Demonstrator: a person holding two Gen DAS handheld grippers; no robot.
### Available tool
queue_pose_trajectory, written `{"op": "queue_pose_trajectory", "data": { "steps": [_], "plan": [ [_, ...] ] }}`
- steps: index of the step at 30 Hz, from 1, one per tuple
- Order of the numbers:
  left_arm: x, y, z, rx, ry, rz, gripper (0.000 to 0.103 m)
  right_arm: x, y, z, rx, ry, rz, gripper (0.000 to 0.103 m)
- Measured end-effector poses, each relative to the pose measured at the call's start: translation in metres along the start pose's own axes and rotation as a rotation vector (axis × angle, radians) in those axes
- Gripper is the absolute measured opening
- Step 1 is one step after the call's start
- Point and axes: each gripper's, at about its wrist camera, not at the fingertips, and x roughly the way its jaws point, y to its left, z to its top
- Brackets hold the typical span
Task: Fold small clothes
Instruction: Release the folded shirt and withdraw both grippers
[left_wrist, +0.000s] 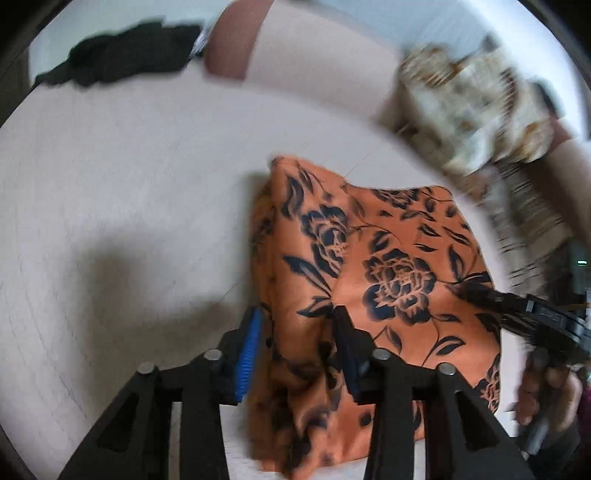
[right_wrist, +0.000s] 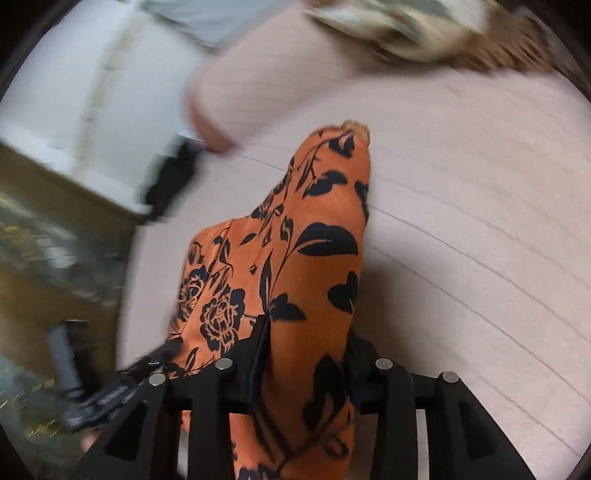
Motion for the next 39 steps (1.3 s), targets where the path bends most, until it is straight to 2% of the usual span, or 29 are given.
{"op": "queue_pose_trajectory", "data": {
  "steps": [1,2,3,4,5,6,7,9,11,13,16,19,26,35,39],
  "plan": [
    [0.005,0.007,-0.007,-0.009,0.018,-0.002,0.055,0.007,-0.008,-0.007,0.01,0.02,-0.058,0.058],
    [0.001,0.014,-0.012,-0.02,0.016,0.012,0.063,0.006,-0.013,-0.014,0.023,0.005,-0.044,0.058],
    [-0.005,0.017,-0.015,-0.023,-0.003,0.024,0.066,-0.001,-0.014,-0.02,0.026,-0.019,-0.033,0.06],
    [-0.015,0.021,-0.018,-0.016,-0.028,0.038,0.067,-0.01,-0.01,-0.023,0.009,-0.048,-0.059,0.06],
    [-0.027,0.021,-0.019,-0.001,-0.054,0.054,0.067,-0.023,-0.003,-0.028,-0.021,-0.088,-0.097,0.06],
    [-0.041,0.019,-0.021,0.017,-0.086,0.085,0.067,-0.036,0.011,-0.031,-0.055,-0.135,-0.126,0.066],
    [-0.055,0.017,-0.023,0.037,-0.119,0.136,0.069,-0.052,0.022,-0.035,-0.083,-0.18,-0.145,0.077],
    [-0.079,0.017,-0.027,0.065,-0.174,0.206,0.082,-0.075,0.045,-0.042,-0.125,-0.243,-0.171,0.084],
    [-0.106,0.021,-0.034,0.066,-0.232,0.236,0.083,-0.095,0.073,-0.055,-0.175,-0.286,-0.203,0.086],
    [-0.127,0.027,-0.037,0.058,-0.269,0.267,0.085,-0.092,0.103,-0.062,-0.212,-0.298,-0.251,0.093],
    [-0.157,0.032,-0.048,0.049,-0.308,0.279,0.089,-0.093,0.12,-0.088,-0.283,-0.256,-0.358,0.102],
    [-0.173,0.026,-0.061,0.056,-0.32,0.289,0.089,-0.093,0.124,-0.114,-0.302,-0.249,-0.408,0.102],
    [-0.2,0.001,-0.083,0.105,-0.341,0.252,0.089,-0.113,0.129,-0.143,-0.258,-0.279,-0.426,0.102],
    [-0.207,-0.031,-0.093,0.182,-0.355,0.192,0.089,-0.123,0.129,-0.149,-0.274,-0.283,-0.446,0.102],
    [-0.201,-0.038,-0.091,0.19,-0.346,0.191,0.09,-0.118,0.126,-0.147,-0.265,-0.273,-0.445,0.102]
  ]
}}
